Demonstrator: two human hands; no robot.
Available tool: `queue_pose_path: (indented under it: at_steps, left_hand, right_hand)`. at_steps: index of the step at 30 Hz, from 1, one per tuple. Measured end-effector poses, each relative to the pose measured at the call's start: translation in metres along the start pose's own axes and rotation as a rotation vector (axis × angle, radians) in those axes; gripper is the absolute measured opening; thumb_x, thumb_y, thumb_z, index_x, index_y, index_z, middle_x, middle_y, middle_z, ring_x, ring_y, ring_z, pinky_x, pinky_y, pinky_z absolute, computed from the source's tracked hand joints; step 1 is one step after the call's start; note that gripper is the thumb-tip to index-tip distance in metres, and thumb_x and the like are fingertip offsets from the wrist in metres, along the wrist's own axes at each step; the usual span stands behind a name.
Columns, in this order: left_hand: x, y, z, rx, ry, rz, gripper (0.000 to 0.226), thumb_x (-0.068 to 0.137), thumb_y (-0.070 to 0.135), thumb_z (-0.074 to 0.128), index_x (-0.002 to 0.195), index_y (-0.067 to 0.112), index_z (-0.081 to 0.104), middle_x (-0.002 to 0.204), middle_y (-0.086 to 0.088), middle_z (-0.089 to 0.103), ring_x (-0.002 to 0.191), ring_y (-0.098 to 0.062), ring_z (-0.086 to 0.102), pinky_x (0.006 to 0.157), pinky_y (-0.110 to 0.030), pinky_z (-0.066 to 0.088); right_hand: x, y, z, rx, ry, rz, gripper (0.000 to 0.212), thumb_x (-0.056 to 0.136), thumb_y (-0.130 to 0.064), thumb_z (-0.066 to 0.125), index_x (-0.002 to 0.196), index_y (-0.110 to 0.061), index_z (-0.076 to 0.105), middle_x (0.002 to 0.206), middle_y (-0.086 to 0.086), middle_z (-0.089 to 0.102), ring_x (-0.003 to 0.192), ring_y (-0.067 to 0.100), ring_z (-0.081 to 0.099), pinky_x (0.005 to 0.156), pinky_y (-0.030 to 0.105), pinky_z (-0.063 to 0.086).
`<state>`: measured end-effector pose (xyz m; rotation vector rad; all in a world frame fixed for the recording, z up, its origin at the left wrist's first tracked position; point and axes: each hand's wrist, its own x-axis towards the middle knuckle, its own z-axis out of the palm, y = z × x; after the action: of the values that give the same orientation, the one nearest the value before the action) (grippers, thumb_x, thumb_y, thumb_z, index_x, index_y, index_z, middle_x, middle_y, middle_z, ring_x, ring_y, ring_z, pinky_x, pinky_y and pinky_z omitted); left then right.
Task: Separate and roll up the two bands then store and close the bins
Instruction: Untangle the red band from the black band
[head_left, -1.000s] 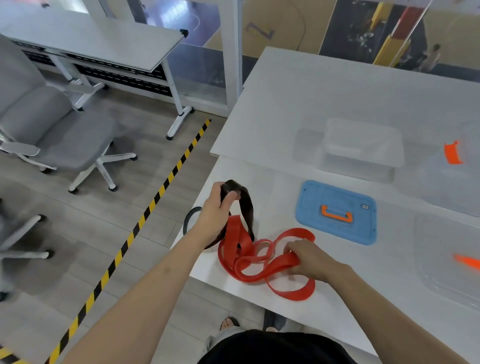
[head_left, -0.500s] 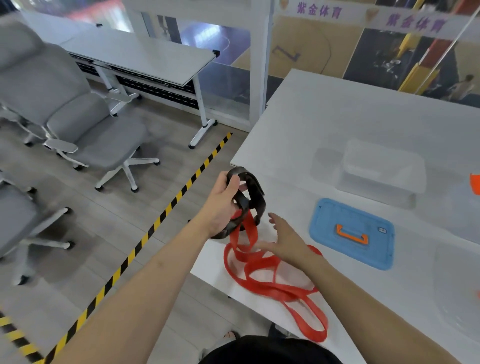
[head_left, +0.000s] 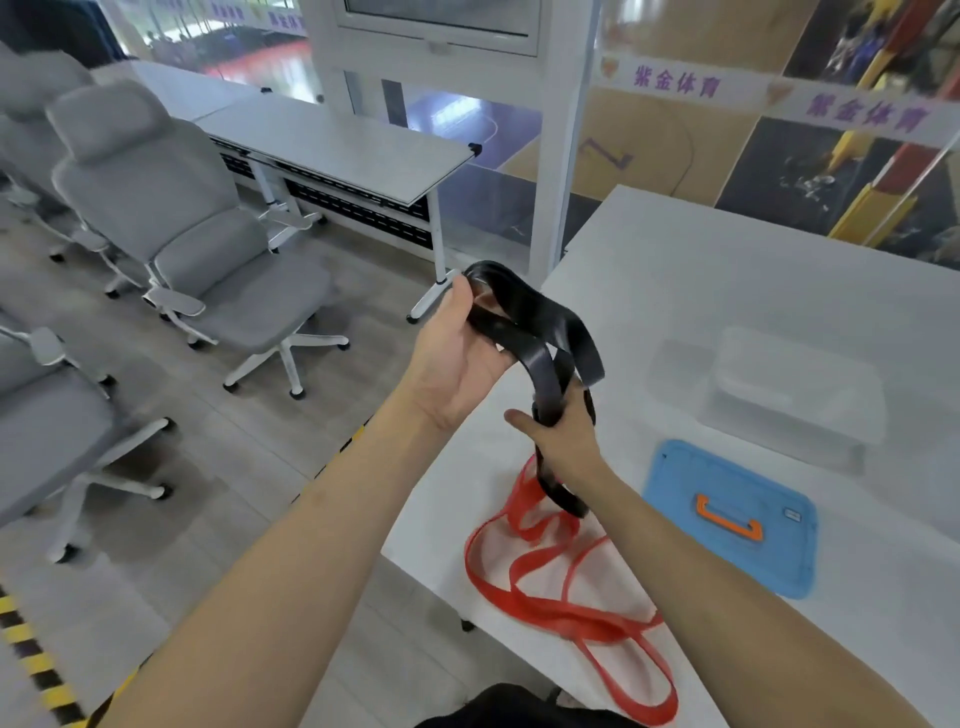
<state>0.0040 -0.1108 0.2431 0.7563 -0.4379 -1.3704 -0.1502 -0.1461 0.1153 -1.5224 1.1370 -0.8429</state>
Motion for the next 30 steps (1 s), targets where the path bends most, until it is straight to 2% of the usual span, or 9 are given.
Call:
queue_pose_path:
  at_steps: [4,7,10,12,16,22,25,28,30]
  left_hand:
    - [-0.001,0.009,0.008,0.056,0.086,0.084,0.056,0.108,0.044,0.037,0.139,-0.002,0.042,0.127,-0.023,0.055,0.123,-0.038,0.058,0.109,-0.055,0.047]
    - [0.002,0.012,0.019,0.109,0.083,0.091,0.074,0.091,0.049,0.059,0.142,-0.001,0.039,0.13,-0.02,0.048,0.123,-0.035,0.053,0.114,-0.058,0.041]
    - [0.003,0.007,0.035,0.122,0.02,0.077,0.036,0.106,0.041,0.044,0.128,0.013,0.041,0.116,-0.015,0.052,0.1,-0.027,0.064,0.098,-0.047,0.055]
    - [0.004,0.005,0.042,0.122,-0.034,0.051,0.04,0.108,0.042,0.036,0.131,0.009,0.04,0.115,-0.016,0.052,0.104,-0.03,0.061,0.097,-0.047,0.055]
    - [0.003,0.002,0.06,-0.008,-0.149,-0.056,0.049,0.106,0.049,0.039,0.115,0.002,0.051,0.092,-0.013,0.054,0.089,-0.028,0.057,0.099,-0.058,0.051]
    - [0.0,0.015,0.076,-0.164,-0.258,-0.072,0.055,0.107,0.052,0.034,0.094,0.009,0.065,0.086,-0.007,0.054,0.083,-0.023,0.056,0.11,-0.064,0.042]
    - [0.01,0.017,0.061,-0.172,-0.143,-0.022,0.058,0.106,0.054,0.038,0.089,0.01,0.072,0.082,-0.008,0.058,0.085,-0.025,0.062,0.108,-0.059,0.044]
    - [0.026,0.003,0.032,-0.165,0.029,-0.017,0.059,0.102,0.057,0.044,0.14,0.013,0.053,0.085,-0.01,0.058,0.092,-0.03,0.064,0.103,-0.059,0.05]
    - [0.034,-0.019,0.012,-0.172,0.098,-0.045,0.032,0.104,0.051,0.046,0.112,0.02,0.043,0.074,-0.008,0.055,0.074,-0.025,0.061,0.092,-0.058,0.056]
  right_hand:
    - [-0.002,0.001,-0.011,-0.161,0.009,0.037,0.045,0.074,-0.044,0.089,0.102,-0.026,0.06,0.093,-0.006,0.069,0.081,0.017,0.066,0.069,0.028,0.051]
    - [-0.016,0.002,-0.016,-0.156,0.09,0.005,0.056,0.072,-0.045,0.091,0.113,-0.027,0.057,0.109,-0.01,0.063,0.096,0.006,0.064,0.078,0.023,0.051]
    - [-0.022,-0.001,-0.021,-0.153,0.204,-0.019,0.074,0.07,-0.046,0.091,0.127,-0.031,0.046,0.126,-0.01,0.051,0.114,0.008,0.056,0.091,0.02,0.045]
    - [-0.022,-0.006,-0.024,-0.121,0.156,0.001,0.082,0.067,-0.044,0.091,0.133,-0.037,0.043,0.132,-0.012,0.051,0.121,0.007,0.057,0.095,0.022,0.047]
    - [-0.02,-0.018,-0.036,0.009,0.028,0.05,0.058,0.071,-0.026,0.095,0.12,-0.019,0.064,0.104,0.003,0.074,0.098,0.009,0.073,0.083,0.029,0.06]
    - [-0.028,-0.04,-0.051,0.023,0.139,0.049,0.033,0.083,-0.013,0.085,0.111,-0.007,0.07,0.103,0.015,0.076,0.072,0.003,0.071,0.063,0.008,0.053]
    - [-0.037,-0.045,-0.07,-0.03,0.174,0.04,0.022,0.089,-0.018,0.08,0.104,-0.007,0.069,0.084,0.015,0.075,0.066,0.028,0.069,0.061,0.028,0.057]
    - [-0.056,-0.047,-0.095,-0.09,0.181,0.057,0.018,0.088,-0.014,0.08,0.102,-0.011,0.069,0.077,0.009,0.068,0.064,0.018,0.061,0.058,0.021,0.049]
    - [-0.071,-0.048,-0.113,-0.113,0.191,0.092,0.019,0.083,-0.015,0.083,0.098,-0.018,0.071,0.076,0.003,0.071,0.068,0.012,0.064,0.067,0.022,0.049]
